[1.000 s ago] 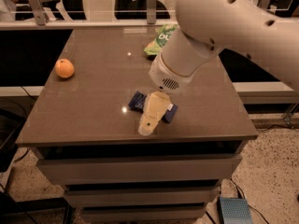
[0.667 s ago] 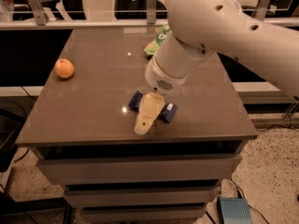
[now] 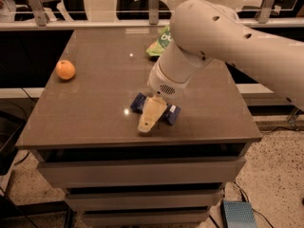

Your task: Pick rxbar blueberry

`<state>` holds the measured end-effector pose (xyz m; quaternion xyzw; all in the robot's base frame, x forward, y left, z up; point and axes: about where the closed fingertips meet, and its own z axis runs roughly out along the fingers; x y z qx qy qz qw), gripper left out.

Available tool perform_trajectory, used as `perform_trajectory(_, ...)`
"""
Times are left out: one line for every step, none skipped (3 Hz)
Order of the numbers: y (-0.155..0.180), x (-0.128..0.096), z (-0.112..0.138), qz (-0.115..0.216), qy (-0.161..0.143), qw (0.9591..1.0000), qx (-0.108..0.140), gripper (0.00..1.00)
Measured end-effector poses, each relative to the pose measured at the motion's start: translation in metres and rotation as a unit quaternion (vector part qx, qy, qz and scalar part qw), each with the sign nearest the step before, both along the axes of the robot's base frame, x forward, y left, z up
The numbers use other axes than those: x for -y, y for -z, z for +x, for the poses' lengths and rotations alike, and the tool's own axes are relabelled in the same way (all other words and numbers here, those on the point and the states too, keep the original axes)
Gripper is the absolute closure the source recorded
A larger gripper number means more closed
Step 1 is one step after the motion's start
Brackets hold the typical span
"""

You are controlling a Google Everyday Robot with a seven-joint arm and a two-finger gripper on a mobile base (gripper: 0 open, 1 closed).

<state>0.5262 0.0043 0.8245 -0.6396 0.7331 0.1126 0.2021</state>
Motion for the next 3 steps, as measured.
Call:
perform_trajectory(0.0033, 0.001, 0.003, 0.004, 0.002, 1.0, 0.0, 0.41)
perform_trajectory(0.0036, 0.002, 0.0034, 0.007, 0.004, 1.0, -0.001, 0.64)
perform_trajectory(0.0019, 0.002, 0.0034, 0.007, 0.004, 1.0, -0.001, 0.87)
